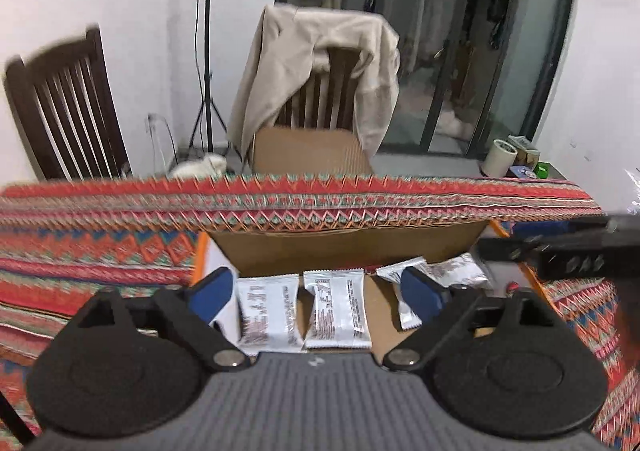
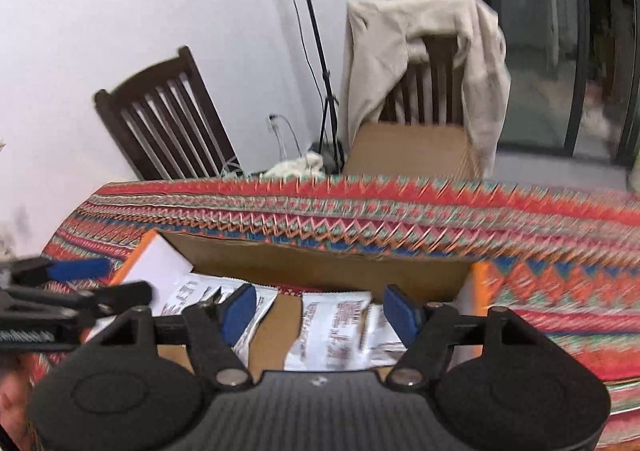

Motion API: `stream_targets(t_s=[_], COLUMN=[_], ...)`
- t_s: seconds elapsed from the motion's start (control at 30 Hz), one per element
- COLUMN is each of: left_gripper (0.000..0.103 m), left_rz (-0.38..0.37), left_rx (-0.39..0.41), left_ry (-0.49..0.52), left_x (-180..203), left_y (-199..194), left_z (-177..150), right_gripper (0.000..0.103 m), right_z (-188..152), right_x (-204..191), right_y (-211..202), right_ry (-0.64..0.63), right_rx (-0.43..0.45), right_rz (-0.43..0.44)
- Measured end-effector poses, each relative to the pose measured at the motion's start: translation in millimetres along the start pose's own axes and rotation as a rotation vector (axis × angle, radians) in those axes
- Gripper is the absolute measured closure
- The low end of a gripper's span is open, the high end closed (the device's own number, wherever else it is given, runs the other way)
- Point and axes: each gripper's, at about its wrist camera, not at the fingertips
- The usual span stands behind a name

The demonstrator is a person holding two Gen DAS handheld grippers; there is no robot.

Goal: Organize snacks
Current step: 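Open both tools to release the sachets beside the others in the box, then withdraw both open tools from the box toward the snack pile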

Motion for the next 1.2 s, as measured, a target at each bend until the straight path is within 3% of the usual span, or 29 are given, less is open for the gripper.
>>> stream_targets(t_s=[0.2,0.33,0.37,0.53,0.67,0.8,0.97,1.2], left_gripper=[0.004,0.000,0.000,0.000,0.000,0.000,0.000,0.000], left_rz=[0.036,0.061,0.074,0.064,0.083,0.103,0.137,0.151], left_rx=[0.103,0.192,0.225,0.367,0.432,0.460,0.497,0.354], left_ry=[0.032,0.052,0.048,0.017,-0.001,-0.017,-0.045,-0.029], left_x=[-16.8,-24.3,-25.1,-27.2,-16.3,-5.3,3.0,5.8], left_y=[-99.9,-177.5,-196.7,-275.6,-308.3,-323.7,-330.9,-311.3], left_z=[-16.4,-42.3,-52.3,-126.5,-195.9,-265.2,-342.4,-408.9], right_gripper=[0.023,0.018,0.013,0.011,0.010,0.000,0.000,0.000], right_z=[-7.6,-29.8,-38.0,-109.0,-177.9,-251.8,-342.3,-441.7], right_x=[-26.3,-52.8,-59.0,-88.4,-107.7,-129.7,-150.5,-145.0], right_y=[-103.2,-175.0,-190.7,-265.6,-309.3,-331.7,-326.7,-284.4], right_ry=[-0.084,-0.141,-0.153,-0.213,-0.249,-0.291,-0.326,-0.159], right_rx=[0.066,0.115,0.127,0.219,0.296,0.371,0.410,0.402], right_rz=[-0.053,-0.076,-0.077,-0.061,-0.056,-0.071,-0.129,-0.094])
Point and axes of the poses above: each gripper's, at about its wrist camera, not at the fingertips, and y roughly the way its jaws point, x to its right, z to its top, and after that the axes turned 15 degrees about z, right-handed
